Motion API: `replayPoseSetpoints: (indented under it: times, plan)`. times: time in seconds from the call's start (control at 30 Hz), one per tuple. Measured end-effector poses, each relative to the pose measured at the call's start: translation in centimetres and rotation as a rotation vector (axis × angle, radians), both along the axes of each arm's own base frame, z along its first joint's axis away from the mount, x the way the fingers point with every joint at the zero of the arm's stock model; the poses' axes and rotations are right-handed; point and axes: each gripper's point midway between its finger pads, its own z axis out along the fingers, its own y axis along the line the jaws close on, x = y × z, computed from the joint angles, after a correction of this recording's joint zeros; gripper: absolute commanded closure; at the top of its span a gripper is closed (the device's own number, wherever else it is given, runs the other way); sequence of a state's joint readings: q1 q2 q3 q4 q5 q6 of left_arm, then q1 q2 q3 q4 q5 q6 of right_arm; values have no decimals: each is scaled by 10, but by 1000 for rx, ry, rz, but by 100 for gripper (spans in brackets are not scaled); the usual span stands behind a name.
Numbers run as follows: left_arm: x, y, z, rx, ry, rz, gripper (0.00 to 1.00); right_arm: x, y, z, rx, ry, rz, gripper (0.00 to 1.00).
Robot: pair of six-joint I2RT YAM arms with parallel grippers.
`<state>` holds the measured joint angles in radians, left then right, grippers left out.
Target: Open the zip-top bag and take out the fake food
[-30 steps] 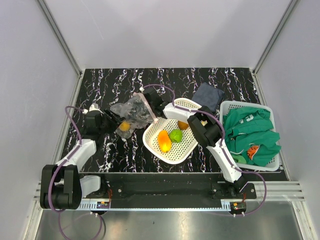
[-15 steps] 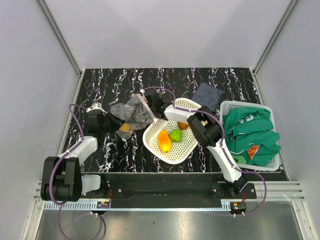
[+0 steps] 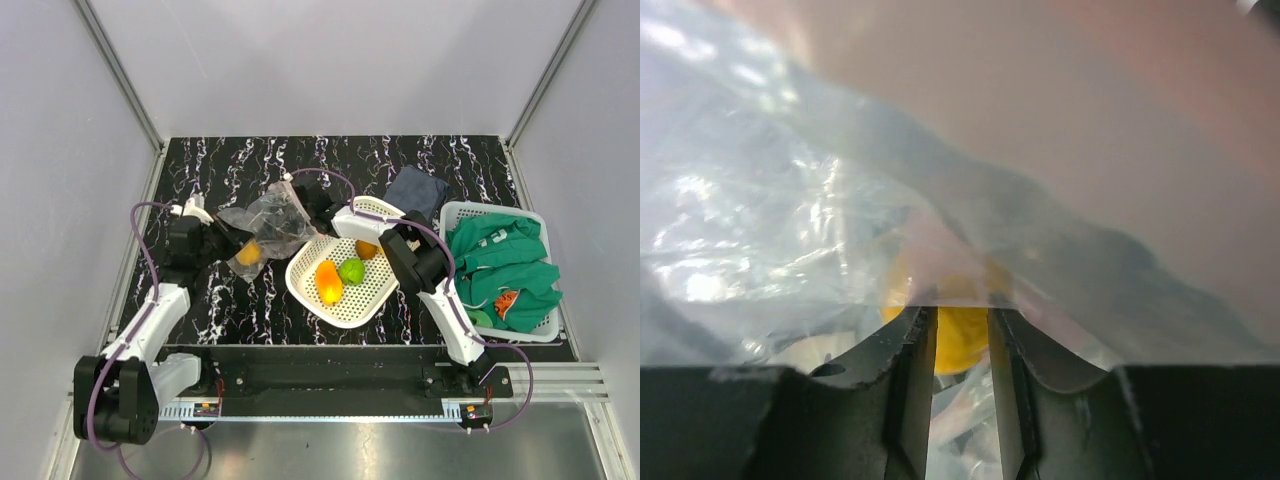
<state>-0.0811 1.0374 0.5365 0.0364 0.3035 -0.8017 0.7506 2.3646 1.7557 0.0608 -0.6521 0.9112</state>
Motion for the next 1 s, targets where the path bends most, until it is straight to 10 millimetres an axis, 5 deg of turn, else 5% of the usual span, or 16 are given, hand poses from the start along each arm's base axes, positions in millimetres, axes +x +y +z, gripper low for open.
replayPoseSetpoints:
  times: [0.17, 0.37, 0.5, 0.57, 0.67, 0.8, 1.0]
  plan:
    - [-6, -8, 6, -6, -16, -39, 99, 2, -2, -1, -3, 1, -3, 64]
    - [-10, -9, -18, 8, 73, -55, 54, 1, -2, -1, -4, -2, -1, 62]
    - [-17, -6, -21, 14, 84, -45, 46, 1, -2, -1, -4, -4, 2, 61]
    - [-24, -3, -15, 23, 58, -28, 48, 0, -2, -2, -5, -3, 4, 60]
    - [-33, 5, 0, 37, 4, 12, 78, -1, -4, -7, -14, 0, 7, 59]
    - [-39, 17, 7, 39, -21, 89, 90, -5, -8, -15, -33, 12, 12, 58]
    - [-47, 35, -36, 56, 122, 211, 99, -7, -10, -19, -46, 12, 21, 56]
